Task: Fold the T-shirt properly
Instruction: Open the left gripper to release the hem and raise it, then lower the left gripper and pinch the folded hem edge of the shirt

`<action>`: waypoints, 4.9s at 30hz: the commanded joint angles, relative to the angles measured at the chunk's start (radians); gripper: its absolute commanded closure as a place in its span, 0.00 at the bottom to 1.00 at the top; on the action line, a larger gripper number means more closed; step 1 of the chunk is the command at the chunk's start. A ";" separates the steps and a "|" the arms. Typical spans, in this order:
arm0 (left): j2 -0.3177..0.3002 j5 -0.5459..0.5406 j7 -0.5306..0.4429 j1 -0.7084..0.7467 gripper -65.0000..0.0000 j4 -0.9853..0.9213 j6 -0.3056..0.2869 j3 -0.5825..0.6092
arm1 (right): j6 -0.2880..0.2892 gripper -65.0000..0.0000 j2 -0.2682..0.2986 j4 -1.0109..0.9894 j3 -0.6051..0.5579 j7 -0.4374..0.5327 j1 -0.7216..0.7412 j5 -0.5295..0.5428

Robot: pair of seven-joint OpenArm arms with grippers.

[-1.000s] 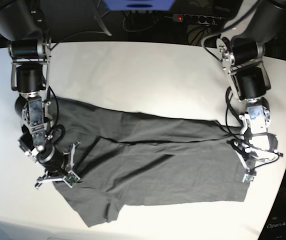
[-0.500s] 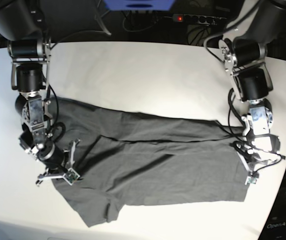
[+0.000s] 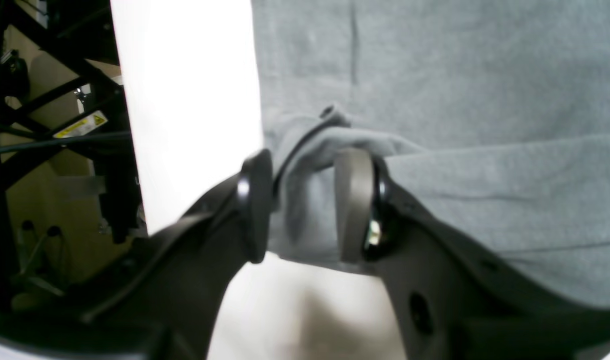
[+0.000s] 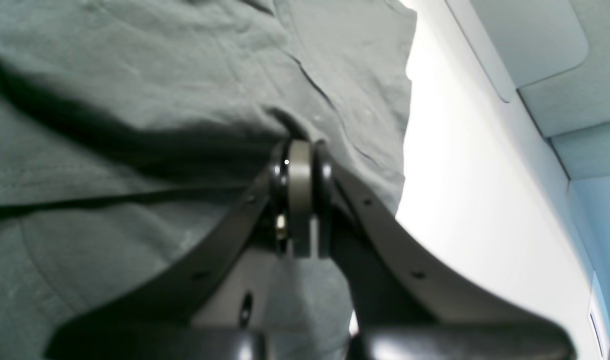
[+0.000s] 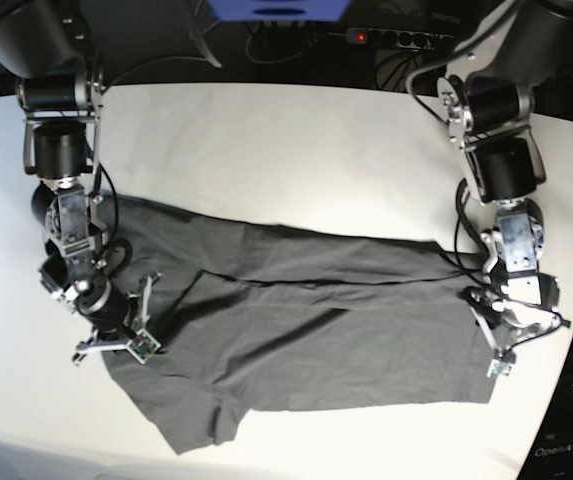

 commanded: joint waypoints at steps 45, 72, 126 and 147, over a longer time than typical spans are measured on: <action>-0.004 0.402 -0.283 0.246 0.67 0.247 -0.269 0.230 | -0.011 1.00 -0.007 0.017 0.049 0.024 -0.007 0.011; -0.027 0.550 -0.475 0.266 0.67 0.178 -0.283 0.223 | -0.011 1.00 -0.004 0.017 0.047 0.025 -0.002 0.011; 0.014 0.548 -0.491 0.091 0.96 0.092 -0.203 0.177 | -0.011 1.00 -0.005 0.017 0.047 0.025 -0.022 0.011; 0.005 0.663 -0.563 0.209 0.84 0.298 -0.283 0.174 | -0.011 1.00 -0.005 0.017 0.047 0.024 -0.022 0.009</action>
